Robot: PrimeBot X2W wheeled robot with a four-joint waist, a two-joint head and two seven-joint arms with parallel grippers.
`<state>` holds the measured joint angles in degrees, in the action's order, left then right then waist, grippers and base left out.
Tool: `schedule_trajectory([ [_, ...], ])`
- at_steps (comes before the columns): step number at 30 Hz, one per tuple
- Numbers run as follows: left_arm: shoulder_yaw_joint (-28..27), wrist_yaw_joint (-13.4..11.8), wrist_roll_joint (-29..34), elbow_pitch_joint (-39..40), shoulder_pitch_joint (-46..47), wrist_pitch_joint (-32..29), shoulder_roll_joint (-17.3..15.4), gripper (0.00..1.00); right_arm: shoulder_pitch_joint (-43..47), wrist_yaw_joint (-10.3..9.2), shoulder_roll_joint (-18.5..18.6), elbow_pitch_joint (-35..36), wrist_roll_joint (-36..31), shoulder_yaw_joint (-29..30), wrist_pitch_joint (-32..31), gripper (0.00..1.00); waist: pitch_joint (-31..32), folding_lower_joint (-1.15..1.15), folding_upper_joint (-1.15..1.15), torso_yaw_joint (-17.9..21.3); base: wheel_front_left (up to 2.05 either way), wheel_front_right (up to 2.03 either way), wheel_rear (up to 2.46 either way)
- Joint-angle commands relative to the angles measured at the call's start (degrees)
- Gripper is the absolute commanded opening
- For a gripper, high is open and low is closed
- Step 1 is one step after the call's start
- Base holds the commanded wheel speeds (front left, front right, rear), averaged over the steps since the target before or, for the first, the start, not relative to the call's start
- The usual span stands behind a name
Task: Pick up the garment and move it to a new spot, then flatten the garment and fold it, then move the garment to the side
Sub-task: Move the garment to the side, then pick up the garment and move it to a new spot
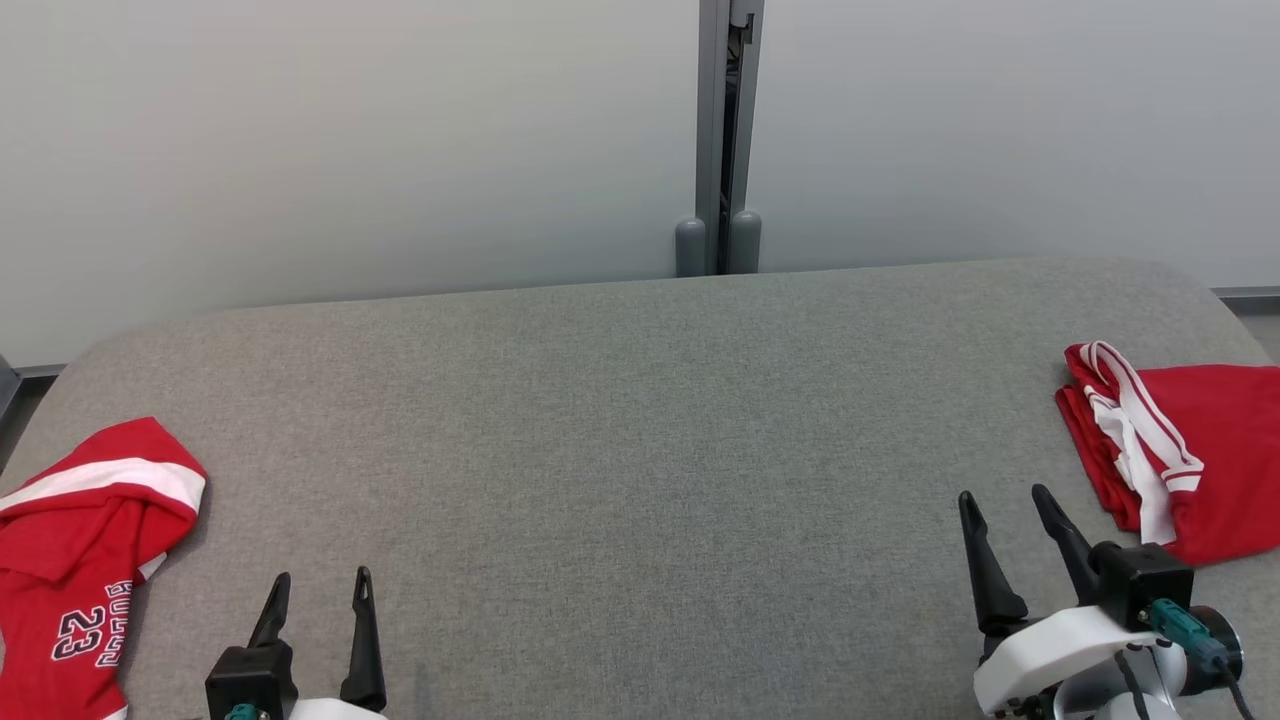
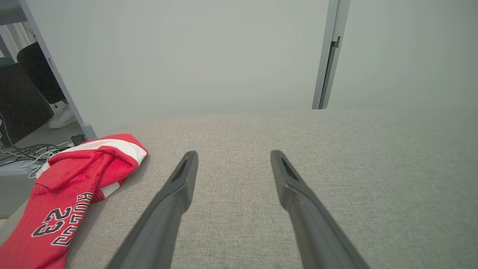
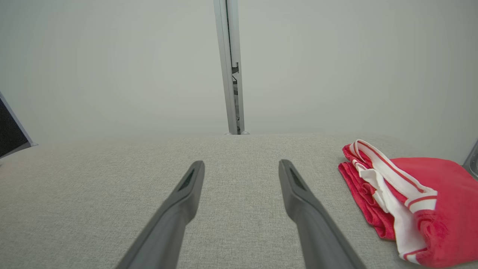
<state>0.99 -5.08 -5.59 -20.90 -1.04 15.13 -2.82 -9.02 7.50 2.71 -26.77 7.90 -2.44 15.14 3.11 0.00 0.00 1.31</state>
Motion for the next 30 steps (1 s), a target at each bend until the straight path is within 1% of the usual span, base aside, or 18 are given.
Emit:
schedule_trajectory([
  [1, -0.4, 0.3, 0.0, -0.2, -0.9, 0.0, -0.2, 1.00, 1.0, -0.02, 0.4, 0.4, 0.7, -0.6, 0.0, 1.00, 0.6, 0.00, 0.00, 0.1, 0.00, 0.00, 0.00],
  [7, -1.1, 0.5, 0.3, -0.5, -1.4, 0.0, -0.2, 1.00, 2.6, -0.02, 0.4, 1.1, 1.5, -1.9, 0.0, 1.00, 1.5, 0.00, 0.00, 0.5, 0.00, 0.00, 0.00],
  [21, -0.8, 0.4, 0.2, -0.1, -1.4, 0.0, -0.2, 1.00, 2.4, -0.02, 0.4, 0.8, 2.1, -1.4, 0.0, 1.00, 1.0, 0.00, 0.00, 0.3, 0.00, 0.00, 0.00],
  [26, -0.8, 0.4, 0.1, 0.0, -1.2, 0.0, -0.2, 1.00, 2.3, -0.02, 0.4, 0.4, 2.7, -1.7, 0.0, 1.00, 0.7, 0.00, 0.00, -0.5, 0.00, 0.00, 0.00],
  [30, -0.9, 0.2, 0.1, 0.0, -0.8, 0.0, -0.2, 1.00, 2.4, -0.02, 0.4, 0.1, 2.9, -2.2, 0.0, 1.00, 0.2, 0.00, 0.00, -2.2, 0.00, 0.00, 0.00],
])
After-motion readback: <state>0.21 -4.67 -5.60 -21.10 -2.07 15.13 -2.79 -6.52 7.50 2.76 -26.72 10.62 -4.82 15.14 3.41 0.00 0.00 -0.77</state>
